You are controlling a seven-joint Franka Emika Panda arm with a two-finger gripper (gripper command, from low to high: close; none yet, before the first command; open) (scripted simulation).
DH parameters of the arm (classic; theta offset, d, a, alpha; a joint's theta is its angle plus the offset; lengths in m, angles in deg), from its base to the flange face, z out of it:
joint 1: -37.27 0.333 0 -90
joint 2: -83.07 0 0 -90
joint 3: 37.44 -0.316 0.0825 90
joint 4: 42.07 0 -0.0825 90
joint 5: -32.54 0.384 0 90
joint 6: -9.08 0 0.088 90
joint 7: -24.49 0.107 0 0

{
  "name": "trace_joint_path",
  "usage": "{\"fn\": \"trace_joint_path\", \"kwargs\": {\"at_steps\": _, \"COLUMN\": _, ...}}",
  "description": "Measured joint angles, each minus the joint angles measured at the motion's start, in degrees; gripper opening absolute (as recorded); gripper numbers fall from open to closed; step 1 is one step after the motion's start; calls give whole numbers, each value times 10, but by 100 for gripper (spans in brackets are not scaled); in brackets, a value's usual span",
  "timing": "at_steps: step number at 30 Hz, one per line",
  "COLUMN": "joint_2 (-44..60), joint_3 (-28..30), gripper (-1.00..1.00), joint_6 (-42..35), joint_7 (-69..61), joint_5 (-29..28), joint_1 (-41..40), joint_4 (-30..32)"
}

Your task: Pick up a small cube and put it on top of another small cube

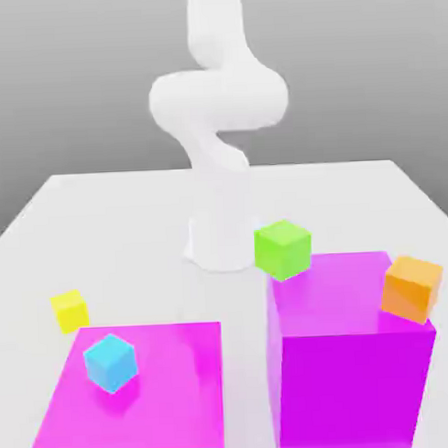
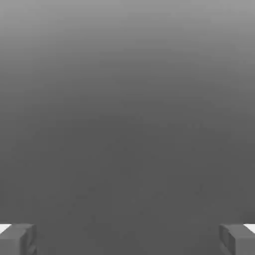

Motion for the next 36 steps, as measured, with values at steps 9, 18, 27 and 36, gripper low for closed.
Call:
{"fn": "trace_joint_path", "kwargs": {"at_steps": 9, "joint_2": 175, "joint_3": 111, "gripper": 0, "joint_6": 129, "joint_7": 22, "joint_5": -8, "joint_1": -103, "joint_4": 136}}
{"fn": "trace_joint_path", "kwargs": {"at_steps": 18, "joint_2": 386, "joint_3": 232, "gripper": 0, "joint_6": 279, "joint_7": 43, "joint_5": -11, "joint_1": -235, "joint_4": 284}}
{"fn": "trace_joint_path", "kwargs": {"at_steps": 27, "joint_2": 531, "joint_3": 92, "gripper": 0, "joint_6": 386, "joint_7": -96, "joint_5": 181, "joint_1": -347, "joint_4": 272}}
{"fn": "trace_joint_path", "kwargs": {"at_steps": 36, "joint_2": 577, "joint_3": 13, "gripper": -100, "joint_6": 423, "joint_7": -125, "joint_5": 221, "joint_1": -415, "joint_4": 263}}
